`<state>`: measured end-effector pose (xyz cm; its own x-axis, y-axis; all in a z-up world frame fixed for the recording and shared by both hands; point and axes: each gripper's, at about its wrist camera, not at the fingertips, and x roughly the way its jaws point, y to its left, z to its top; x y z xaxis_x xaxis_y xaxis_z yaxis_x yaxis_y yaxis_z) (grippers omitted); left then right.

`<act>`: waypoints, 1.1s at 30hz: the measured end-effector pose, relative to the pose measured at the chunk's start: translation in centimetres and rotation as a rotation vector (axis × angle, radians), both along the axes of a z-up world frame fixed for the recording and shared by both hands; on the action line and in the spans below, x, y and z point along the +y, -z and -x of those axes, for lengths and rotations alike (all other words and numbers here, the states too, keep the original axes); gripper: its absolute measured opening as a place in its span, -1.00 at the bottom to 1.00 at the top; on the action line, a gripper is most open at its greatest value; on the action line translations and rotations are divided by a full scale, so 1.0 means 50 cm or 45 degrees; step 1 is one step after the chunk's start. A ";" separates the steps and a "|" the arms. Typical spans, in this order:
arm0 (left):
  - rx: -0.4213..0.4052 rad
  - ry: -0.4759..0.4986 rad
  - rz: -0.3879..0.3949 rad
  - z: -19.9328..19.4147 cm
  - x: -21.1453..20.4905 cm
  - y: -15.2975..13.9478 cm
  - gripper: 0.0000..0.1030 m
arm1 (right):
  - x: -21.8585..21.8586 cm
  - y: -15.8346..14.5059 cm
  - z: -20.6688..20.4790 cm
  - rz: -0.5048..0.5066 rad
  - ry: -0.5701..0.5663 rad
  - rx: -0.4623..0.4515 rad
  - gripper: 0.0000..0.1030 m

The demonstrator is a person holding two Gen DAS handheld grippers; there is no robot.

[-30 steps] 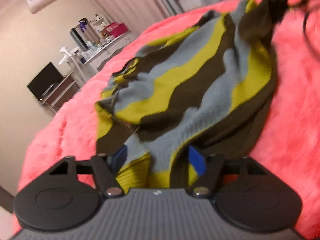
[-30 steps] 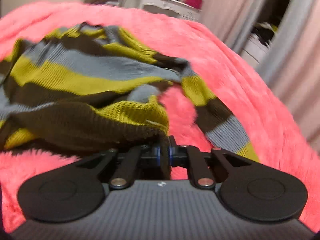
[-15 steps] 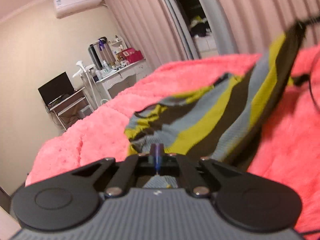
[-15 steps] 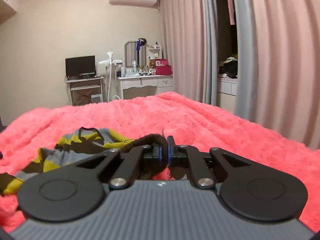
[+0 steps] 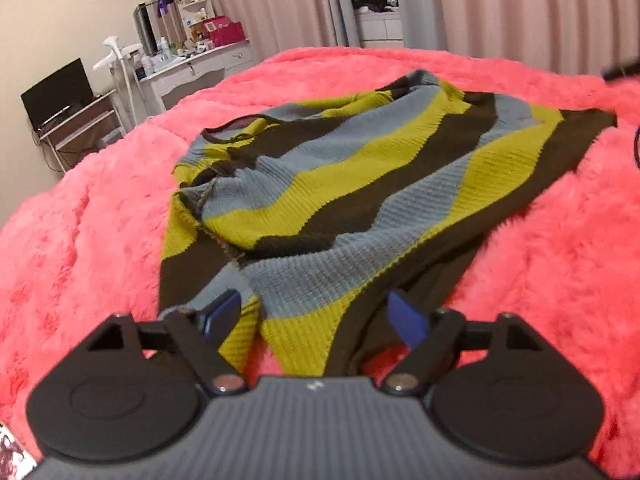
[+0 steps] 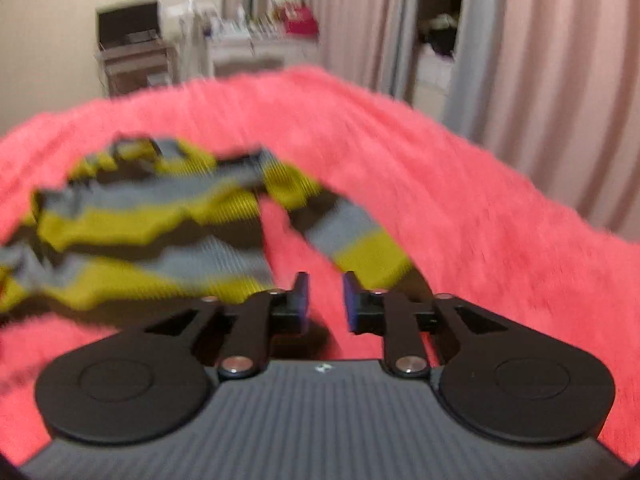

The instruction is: Fold clothes

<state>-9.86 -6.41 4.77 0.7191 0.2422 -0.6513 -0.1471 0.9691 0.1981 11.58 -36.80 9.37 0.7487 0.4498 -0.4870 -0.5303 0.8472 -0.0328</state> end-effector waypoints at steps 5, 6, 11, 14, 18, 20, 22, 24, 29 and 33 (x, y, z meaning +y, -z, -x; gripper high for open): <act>-0.305 -0.061 0.002 -0.051 0.009 -0.026 0.95 | 0.122 -0.042 -0.055 0.017 -0.195 -0.270 0.58; -0.349 -0.074 0.002 -0.062 0.010 -0.024 0.98 | 0.159 -0.046 -0.073 0.023 -0.263 -0.324 0.57; -0.356 -0.086 -0.015 -0.166 -0.003 0.058 0.98 | 0.433 0.015 -0.230 0.235 -0.550 -0.185 0.55; -0.251 -0.059 -0.141 -0.194 -0.029 0.146 0.98 | 0.541 0.057 -0.264 0.315 -0.605 -0.156 0.45; -0.195 -0.042 -0.124 -0.207 -0.030 0.221 1.00 | 0.733 0.135 -0.295 0.391 -0.622 -0.048 0.47; -0.190 -0.038 -0.044 -0.210 -0.009 0.228 1.00 | 0.808 0.184 -0.331 0.504 -0.610 0.041 0.47; -0.197 -0.045 0.047 -0.206 0.015 0.240 1.00 | 0.850 0.224 -0.381 0.697 -0.583 0.078 0.45; -0.199 -0.048 0.108 -0.204 0.029 0.248 1.00 | 0.871 0.236 -0.439 0.853 -0.531 0.040 0.45; -0.195 -0.038 0.137 -0.201 0.042 0.261 1.00 | 0.917 0.179 -0.581 1.142 -0.153 -0.489 0.45; -0.195 -0.036 0.155 -0.191 0.053 0.260 1.00 | 0.955 0.225 -0.655 1.336 -0.161 -0.381 0.46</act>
